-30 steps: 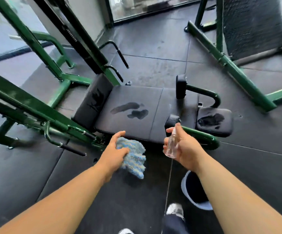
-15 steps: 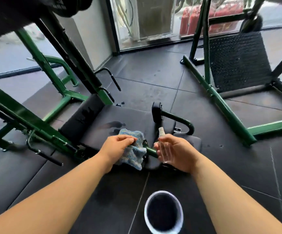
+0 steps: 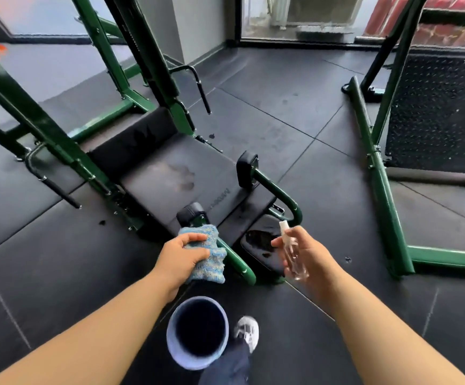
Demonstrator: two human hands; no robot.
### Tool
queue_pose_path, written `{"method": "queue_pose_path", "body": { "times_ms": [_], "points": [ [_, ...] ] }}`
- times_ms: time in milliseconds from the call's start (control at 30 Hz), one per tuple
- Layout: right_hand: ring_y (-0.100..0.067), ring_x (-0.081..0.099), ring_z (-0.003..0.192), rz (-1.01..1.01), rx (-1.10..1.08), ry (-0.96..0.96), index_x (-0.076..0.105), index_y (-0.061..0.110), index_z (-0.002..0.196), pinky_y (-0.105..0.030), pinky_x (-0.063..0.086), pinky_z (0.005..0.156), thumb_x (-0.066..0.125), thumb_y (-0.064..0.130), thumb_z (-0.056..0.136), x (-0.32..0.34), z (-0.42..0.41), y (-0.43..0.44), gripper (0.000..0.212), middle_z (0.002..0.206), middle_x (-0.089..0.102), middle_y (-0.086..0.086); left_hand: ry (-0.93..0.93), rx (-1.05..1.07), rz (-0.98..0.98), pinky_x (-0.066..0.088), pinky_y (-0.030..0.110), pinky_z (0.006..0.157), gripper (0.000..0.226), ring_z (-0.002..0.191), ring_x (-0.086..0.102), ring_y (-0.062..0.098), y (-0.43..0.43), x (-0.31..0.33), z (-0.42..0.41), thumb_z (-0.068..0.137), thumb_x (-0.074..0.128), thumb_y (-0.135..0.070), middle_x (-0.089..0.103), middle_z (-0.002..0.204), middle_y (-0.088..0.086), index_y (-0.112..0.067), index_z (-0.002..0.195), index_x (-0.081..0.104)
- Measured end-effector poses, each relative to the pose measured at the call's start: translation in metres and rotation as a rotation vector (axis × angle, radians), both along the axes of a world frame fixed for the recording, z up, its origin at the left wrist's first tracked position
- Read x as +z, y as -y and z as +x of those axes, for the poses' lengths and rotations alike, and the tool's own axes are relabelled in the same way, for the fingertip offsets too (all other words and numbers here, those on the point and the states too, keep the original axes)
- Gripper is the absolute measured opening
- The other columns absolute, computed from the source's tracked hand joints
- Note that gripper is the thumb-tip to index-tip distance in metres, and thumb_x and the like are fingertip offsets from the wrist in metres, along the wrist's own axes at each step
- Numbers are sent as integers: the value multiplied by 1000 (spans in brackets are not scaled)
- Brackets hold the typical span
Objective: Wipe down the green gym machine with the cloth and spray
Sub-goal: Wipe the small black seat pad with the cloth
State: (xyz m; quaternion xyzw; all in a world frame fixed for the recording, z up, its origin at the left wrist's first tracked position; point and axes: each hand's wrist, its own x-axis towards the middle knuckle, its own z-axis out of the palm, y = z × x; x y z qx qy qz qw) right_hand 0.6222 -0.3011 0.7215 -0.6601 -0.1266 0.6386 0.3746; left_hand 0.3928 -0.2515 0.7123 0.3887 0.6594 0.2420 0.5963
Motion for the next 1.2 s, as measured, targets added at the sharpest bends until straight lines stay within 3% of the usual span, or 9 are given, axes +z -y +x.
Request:
{"method": "queue_pose_path", "body": {
  "times_ms": [200,467,534,667,767,901,1001,1134,1201],
  "points": [
    [-16,36,33,-119,119,140,55,9,67,-15,24,34,50,52,93,-44,66,-54,51,48,44,-8,-35,132,-116,58,35,67,27,81,70,27,-26,-58,44,79,67,1,70,97,13,-19,97,69],
    [-12,41,44,-112,427,101,57,13,101,-18,30,41,52,28,99,-105,115,-113,15,64,47,-5,-100,218,-188,52,25,60,25,79,67,21,-65,-94,107,80,66,0,67,96,8,-21,95,69],
    [-11,38,44,-114,565,179,61,15,98,-18,29,41,52,37,99,-115,125,-126,24,61,47,-1,-157,226,-195,51,24,61,26,78,66,18,-65,-104,119,80,66,-3,67,94,3,-25,93,69],
    [-13,33,38,-201,618,189,66,1,92,-17,25,39,49,54,95,-135,147,-158,56,55,44,-5,-228,296,-206,48,25,67,26,77,62,14,-61,-126,146,79,68,-8,67,90,0,-33,87,70],
    [-14,39,42,-245,751,195,67,0,89,-17,27,42,47,56,94,-152,163,-178,59,59,49,-6,-262,367,-220,52,31,81,27,86,65,15,-53,-149,169,78,69,-15,69,96,-5,-41,86,69],
    [-12,43,51,-223,707,37,62,7,102,-21,25,50,51,44,97,-189,177,-194,39,67,39,-6,-365,364,-178,47,22,67,24,84,62,13,-51,-189,196,83,63,-20,65,102,-6,-42,92,66],
    [-11,49,50,-157,687,-59,59,27,121,-22,26,52,52,30,99,-213,188,-200,23,77,47,-8,-491,301,-122,40,22,65,29,84,56,17,-53,-217,208,88,57,-16,58,112,-6,-40,103,62],
    [-14,40,50,-64,716,-109,60,41,117,-23,29,50,51,-1,90,-269,205,-190,51,65,48,-7,-566,246,-17,39,16,56,34,64,51,8,-48,-272,221,91,55,-17,54,108,-10,-44,111,60],
    [-14,35,47,-22,731,-114,57,43,120,-23,26,48,47,-10,85,-312,206,-178,64,59,42,-5,-653,204,45,37,14,58,37,67,50,4,-41,-307,226,92,55,-17,52,100,-13,-41,119,61]
  ]
}}
